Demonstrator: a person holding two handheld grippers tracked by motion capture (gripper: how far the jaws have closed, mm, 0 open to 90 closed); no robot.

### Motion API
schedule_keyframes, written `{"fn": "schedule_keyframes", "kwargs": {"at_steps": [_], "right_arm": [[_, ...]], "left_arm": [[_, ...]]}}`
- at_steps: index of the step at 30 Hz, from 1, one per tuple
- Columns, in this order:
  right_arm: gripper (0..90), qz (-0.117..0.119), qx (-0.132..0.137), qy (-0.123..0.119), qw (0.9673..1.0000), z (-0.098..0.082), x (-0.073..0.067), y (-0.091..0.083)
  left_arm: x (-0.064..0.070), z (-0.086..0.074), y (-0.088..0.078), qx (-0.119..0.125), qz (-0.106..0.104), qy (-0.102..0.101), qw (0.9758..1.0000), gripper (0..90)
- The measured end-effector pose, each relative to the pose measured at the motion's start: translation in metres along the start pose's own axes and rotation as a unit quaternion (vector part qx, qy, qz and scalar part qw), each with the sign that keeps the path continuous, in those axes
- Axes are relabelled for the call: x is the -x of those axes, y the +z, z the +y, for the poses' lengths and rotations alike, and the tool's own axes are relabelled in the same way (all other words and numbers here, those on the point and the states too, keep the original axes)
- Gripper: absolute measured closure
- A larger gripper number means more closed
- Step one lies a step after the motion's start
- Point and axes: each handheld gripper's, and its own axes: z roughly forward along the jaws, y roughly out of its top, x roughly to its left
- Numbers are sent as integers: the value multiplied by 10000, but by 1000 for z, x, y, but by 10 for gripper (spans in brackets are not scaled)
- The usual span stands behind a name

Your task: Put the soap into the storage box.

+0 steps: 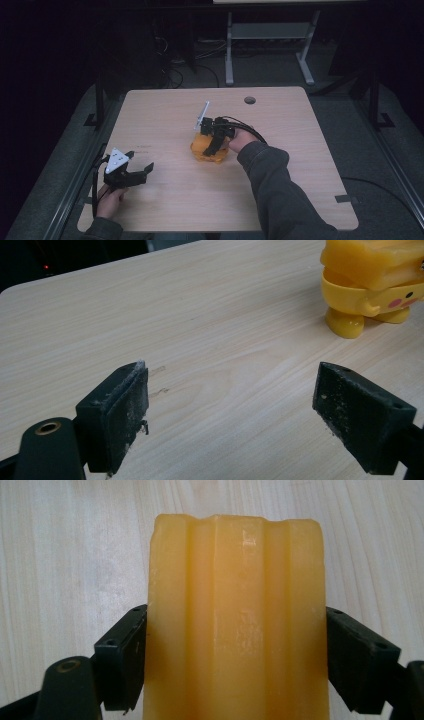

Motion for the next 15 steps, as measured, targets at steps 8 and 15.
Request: {"fn": "schedule_keyframes", "kwargs": {"at_steps": [8,15], "right_arm": [[202,2,61,13,10000,0,1,1],[201,-17,114,81,9999,-1,1,1]], "left_arm": [[0,0,0,2,-4,-3,10000,140],[1,0,1,-1,-6,-6,10000,140]]}}
